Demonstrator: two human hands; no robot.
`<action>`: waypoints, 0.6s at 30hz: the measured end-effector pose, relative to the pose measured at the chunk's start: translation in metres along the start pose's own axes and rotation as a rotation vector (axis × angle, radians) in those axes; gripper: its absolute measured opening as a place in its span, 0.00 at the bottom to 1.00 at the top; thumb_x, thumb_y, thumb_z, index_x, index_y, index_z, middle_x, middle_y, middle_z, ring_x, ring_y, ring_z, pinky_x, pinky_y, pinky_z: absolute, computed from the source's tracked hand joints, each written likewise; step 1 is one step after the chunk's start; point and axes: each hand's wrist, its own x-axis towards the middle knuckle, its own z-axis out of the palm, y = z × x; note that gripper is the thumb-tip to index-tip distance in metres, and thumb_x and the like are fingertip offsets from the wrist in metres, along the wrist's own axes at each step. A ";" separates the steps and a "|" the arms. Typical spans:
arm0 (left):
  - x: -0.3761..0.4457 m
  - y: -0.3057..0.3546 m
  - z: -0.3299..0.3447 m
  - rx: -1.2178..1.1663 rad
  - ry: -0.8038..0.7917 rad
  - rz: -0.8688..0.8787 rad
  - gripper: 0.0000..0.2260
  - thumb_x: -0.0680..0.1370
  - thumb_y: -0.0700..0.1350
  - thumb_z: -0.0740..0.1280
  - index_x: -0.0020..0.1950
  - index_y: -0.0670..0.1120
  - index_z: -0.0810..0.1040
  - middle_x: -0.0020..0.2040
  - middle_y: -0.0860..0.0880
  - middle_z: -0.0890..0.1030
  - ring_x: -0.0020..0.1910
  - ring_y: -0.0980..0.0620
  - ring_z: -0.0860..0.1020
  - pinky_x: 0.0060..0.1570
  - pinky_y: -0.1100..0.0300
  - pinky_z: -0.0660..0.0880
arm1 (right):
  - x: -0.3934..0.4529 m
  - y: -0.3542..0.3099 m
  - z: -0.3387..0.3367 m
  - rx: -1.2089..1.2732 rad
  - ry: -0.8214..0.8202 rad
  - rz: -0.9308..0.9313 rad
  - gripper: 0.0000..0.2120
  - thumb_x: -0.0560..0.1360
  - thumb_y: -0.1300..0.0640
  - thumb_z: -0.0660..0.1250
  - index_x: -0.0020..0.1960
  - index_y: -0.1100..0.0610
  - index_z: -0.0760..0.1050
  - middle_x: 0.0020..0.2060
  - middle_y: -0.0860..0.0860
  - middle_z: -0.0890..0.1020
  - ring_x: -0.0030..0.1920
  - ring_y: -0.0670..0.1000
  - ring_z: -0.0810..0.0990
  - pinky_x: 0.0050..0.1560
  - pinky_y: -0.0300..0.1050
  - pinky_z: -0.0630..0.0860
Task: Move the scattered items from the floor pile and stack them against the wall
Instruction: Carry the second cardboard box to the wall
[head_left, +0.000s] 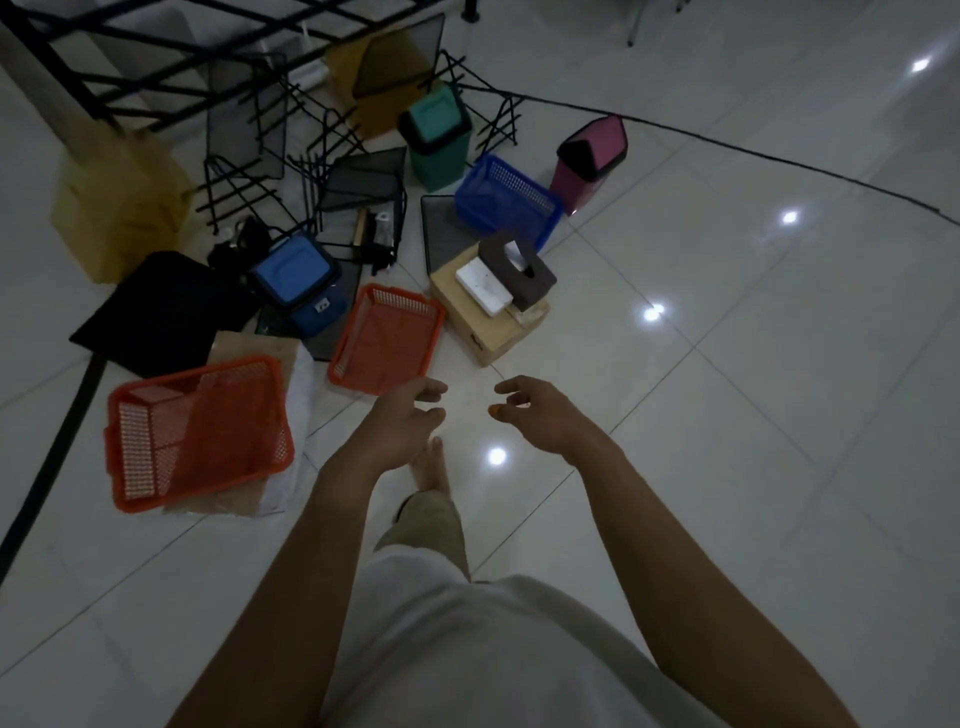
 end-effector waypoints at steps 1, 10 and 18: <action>0.016 0.005 -0.004 0.004 -0.005 -0.011 0.14 0.79 0.41 0.66 0.65 0.49 0.74 0.58 0.54 0.75 0.48 0.61 0.74 0.38 0.73 0.68 | 0.015 -0.009 -0.008 -0.018 -0.009 0.004 0.22 0.77 0.48 0.68 0.69 0.52 0.72 0.63 0.53 0.74 0.59 0.53 0.76 0.58 0.46 0.75; 0.149 0.052 -0.003 0.094 -0.085 -0.020 0.12 0.77 0.37 0.67 0.53 0.54 0.74 0.55 0.49 0.76 0.55 0.50 0.75 0.58 0.54 0.73 | 0.123 -0.031 -0.089 -0.122 -0.087 -0.005 0.22 0.78 0.49 0.67 0.70 0.53 0.70 0.66 0.55 0.73 0.64 0.52 0.74 0.55 0.39 0.69; 0.250 0.059 0.078 0.084 -0.038 -0.146 0.12 0.77 0.39 0.67 0.55 0.56 0.75 0.57 0.53 0.77 0.53 0.52 0.77 0.49 0.57 0.77 | 0.235 0.038 -0.167 -0.328 -0.232 -0.012 0.22 0.77 0.50 0.68 0.69 0.54 0.70 0.66 0.56 0.73 0.65 0.53 0.73 0.55 0.36 0.64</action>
